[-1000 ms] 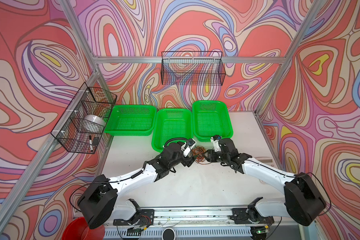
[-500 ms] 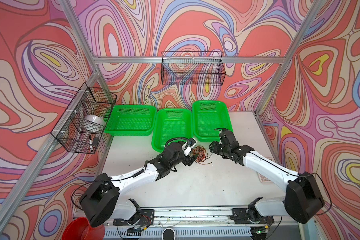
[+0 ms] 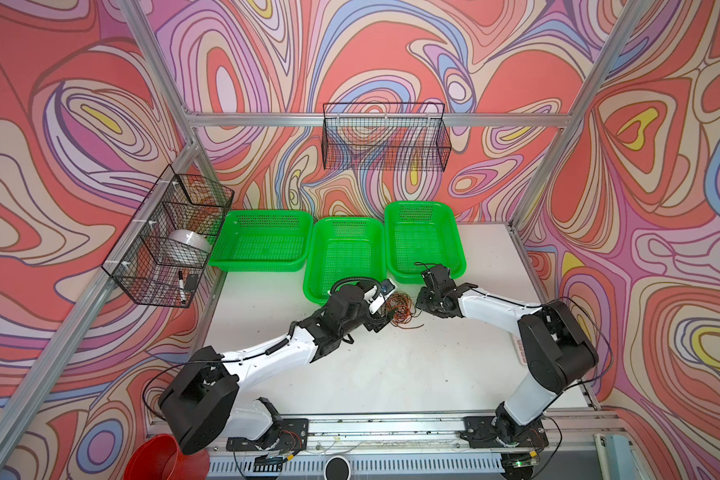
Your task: Untangle the cables
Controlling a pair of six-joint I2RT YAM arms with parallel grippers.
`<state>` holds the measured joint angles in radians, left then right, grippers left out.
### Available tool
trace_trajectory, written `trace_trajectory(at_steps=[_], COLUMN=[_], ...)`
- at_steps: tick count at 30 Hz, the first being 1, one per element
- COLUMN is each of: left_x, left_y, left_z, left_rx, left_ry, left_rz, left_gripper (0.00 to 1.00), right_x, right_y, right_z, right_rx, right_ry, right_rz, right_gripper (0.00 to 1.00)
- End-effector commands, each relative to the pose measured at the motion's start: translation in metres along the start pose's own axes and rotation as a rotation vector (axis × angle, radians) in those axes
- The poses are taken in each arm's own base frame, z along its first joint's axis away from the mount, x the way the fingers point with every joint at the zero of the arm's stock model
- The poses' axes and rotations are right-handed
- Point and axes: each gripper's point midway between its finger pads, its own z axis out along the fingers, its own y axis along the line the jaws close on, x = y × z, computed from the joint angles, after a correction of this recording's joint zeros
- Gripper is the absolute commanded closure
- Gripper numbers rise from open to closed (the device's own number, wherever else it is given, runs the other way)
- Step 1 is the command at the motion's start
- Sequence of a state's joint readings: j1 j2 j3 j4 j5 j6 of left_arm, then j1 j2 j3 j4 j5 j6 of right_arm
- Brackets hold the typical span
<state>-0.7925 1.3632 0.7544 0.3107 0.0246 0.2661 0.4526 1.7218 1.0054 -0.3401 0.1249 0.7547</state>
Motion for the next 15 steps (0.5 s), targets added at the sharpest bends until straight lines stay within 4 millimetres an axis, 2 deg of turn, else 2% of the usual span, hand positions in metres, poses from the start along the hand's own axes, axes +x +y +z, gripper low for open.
trace_trajectory(at_steps=[1, 6, 12, 15], left_x=[-0.011, -0.009, -0.011, -0.013], left_y=[0.002, 0.003, 0.005, 0.005], left_z=[0.002, 0.000, -0.002, -0.003], left_rx=[-0.006, -0.013, -0.026, -0.023], left_ry=[-0.021, -0.015, -0.023, -0.030], left_rz=[0.046, 0.052, 0.062, 0.061], left_gripper=[0.13, 0.13, 0.12, 0.12], right_x=[-0.018, -0.014, -0.009, -0.011], right_y=[0.013, 0.002, -0.008, -0.008], right_z=[0.005, 0.021, 0.029, 0.029], right_rx=[-0.012, 0.079, 0.144, 0.147], right_ry=[-0.040, -0.001, 0.027, 0.023], right_rz=[-0.024, -0.061, -0.100, -0.101], right_gripper=[0.49, 0.58, 0.63, 0.71])
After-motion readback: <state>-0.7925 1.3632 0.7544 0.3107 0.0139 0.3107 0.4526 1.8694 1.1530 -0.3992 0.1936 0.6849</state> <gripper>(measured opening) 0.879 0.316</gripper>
